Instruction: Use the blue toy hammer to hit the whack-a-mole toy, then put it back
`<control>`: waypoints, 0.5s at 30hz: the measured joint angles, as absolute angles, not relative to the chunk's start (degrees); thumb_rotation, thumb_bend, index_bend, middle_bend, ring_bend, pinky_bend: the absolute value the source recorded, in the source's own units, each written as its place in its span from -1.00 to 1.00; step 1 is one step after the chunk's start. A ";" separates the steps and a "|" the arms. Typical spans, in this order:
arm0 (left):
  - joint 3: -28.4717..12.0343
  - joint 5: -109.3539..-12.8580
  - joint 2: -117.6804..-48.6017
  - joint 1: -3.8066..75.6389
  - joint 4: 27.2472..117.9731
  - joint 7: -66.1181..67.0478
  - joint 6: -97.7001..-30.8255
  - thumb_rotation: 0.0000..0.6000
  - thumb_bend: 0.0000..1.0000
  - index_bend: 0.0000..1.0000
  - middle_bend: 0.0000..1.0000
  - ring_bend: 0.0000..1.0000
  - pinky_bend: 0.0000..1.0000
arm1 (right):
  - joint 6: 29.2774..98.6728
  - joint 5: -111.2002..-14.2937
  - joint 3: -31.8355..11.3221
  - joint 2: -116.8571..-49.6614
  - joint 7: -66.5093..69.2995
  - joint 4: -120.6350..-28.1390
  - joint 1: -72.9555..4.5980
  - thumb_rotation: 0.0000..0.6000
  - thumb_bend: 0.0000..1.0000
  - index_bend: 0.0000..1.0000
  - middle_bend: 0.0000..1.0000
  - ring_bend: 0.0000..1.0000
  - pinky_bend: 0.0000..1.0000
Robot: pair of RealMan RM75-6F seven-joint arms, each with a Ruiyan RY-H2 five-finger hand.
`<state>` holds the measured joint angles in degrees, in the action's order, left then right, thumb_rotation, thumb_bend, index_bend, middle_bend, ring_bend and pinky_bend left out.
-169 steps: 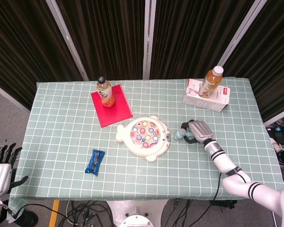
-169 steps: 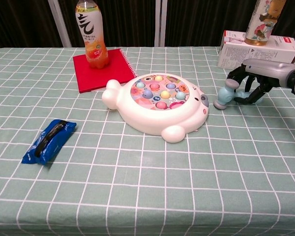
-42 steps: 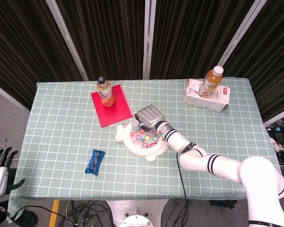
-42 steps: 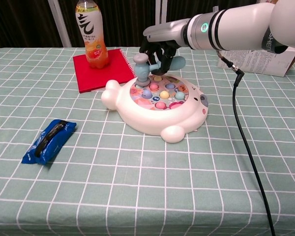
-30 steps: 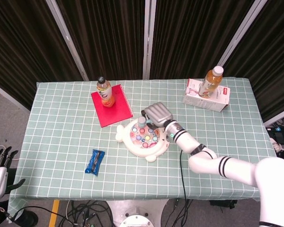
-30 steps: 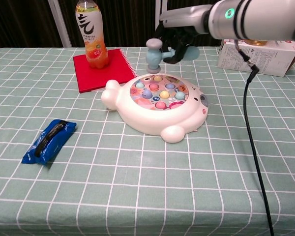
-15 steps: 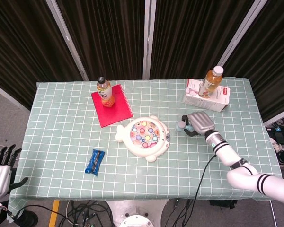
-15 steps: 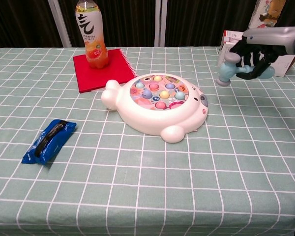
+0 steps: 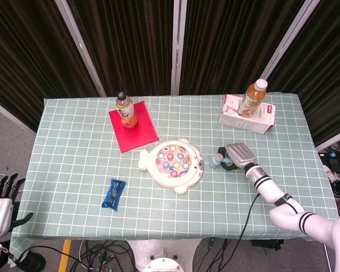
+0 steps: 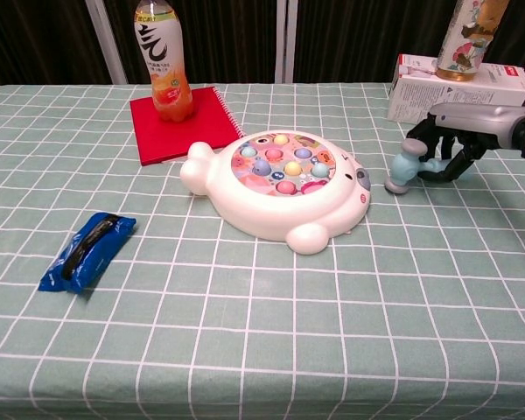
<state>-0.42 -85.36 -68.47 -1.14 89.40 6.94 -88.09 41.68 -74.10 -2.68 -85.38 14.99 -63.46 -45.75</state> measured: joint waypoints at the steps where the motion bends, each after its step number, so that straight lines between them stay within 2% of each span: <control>1: -0.43 -85.35 -68.47 -1.15 89.35 6.89 -88.12 1.00 -0.93 -0.70 -0.87 -1.00 -1.00 | 41.70 -74.41 -2.71 -85.58 15.22 -63.22 -45.62 1.00 -0.26 -0.06 -0.14 -0.39 -0.32; 5: -0.44 -85.25 -68.52 -1.18 89.14 6.76 -88.10 1.00 -0.93 -0.70 -0.87 -1.00 -1.00 | 41.88 -75.28 -2.95 -85.90 15.96 -62.88 -45.08 1.00 -0.41 -0.20 -0.22 -0.48 -0.38; 12: -0.40 -85.37 -68.61 -1.14 88.97 6.66 -88.09 1.00 -0.93 -0.70 -0.87 -1.00 -1.00 | 42.39 -76.20 -3.18 -85.48 16.33 -63.68 -44.20 1.00 -0.47 -0.27 -0.28 -0.52 -0.41; 15: -0.41 -85.43 -68.63 -1.10 88.92 6.61 -88.10 1.00 -0.93 -0.70 -0.87 -1.00 -1.00 | 42.86 -76.56 -3.30 -85.03 16.34 -64.40 -43.78 1.00 -0.50 -0.37 -0.34 -0.58 -0.51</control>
